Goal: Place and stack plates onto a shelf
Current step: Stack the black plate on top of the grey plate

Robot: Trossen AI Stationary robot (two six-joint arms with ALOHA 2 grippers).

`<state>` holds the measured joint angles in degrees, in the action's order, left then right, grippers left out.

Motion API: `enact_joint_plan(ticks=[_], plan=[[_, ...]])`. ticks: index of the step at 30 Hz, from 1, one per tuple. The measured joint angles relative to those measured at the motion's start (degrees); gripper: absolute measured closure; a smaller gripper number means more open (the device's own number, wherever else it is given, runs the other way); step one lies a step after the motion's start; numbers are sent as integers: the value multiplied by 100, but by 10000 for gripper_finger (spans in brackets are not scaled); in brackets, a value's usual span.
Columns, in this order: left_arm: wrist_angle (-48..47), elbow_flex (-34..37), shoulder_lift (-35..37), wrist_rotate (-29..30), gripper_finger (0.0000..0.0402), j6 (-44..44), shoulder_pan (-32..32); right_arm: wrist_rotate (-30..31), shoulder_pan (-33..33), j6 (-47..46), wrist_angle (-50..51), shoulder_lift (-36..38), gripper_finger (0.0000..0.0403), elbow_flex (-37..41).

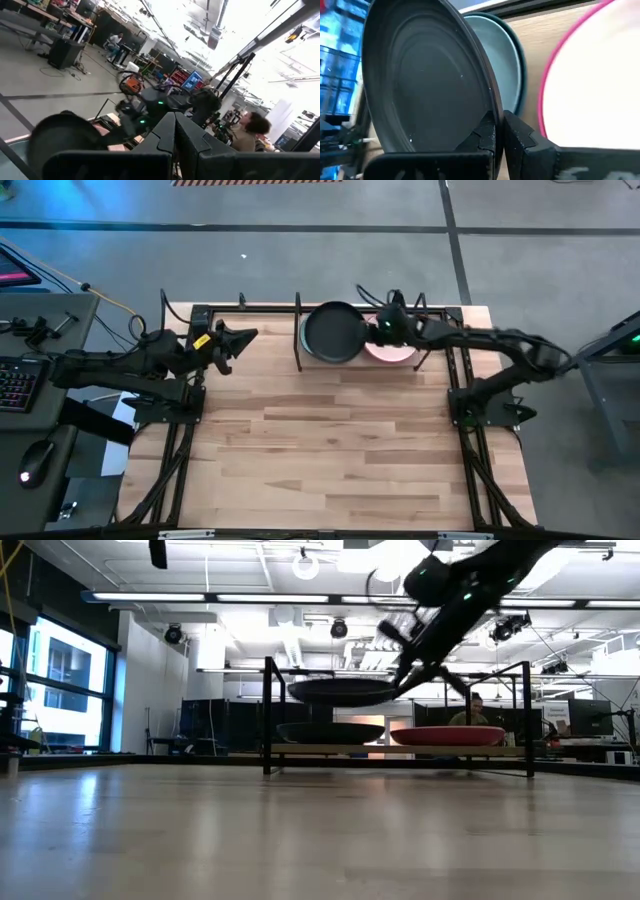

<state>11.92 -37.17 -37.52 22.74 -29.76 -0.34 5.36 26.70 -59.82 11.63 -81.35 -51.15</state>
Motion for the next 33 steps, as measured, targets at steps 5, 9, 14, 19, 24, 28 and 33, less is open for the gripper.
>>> enact_joint_plan(ticks=[5,9,14,19,24,28,33], plan=[[8,0,42,-2,401,-17,0,-353,262,206,-1,-767,403,-637],[2,0,85,-39,402,-20,-2,-272,271,213,181,-1064,403,-982],[5,0,155,-122,402,-157,-5,-133,269,331,538,-1125,403,-1095],[2,0,157,-120,402,-157,-4,-135,269,333,665,-1123,403,-1095],[2,0,157,-120,402,-157,-4,-280,269,356,641,-1122,383,-1095],[2,0,157,-120,402,-157,-4,-299,269,475,731,-1119,328,-1095],[2,0,157,-120,401,-157,-4,-509,269,763,682,-1056,255,-1096]])
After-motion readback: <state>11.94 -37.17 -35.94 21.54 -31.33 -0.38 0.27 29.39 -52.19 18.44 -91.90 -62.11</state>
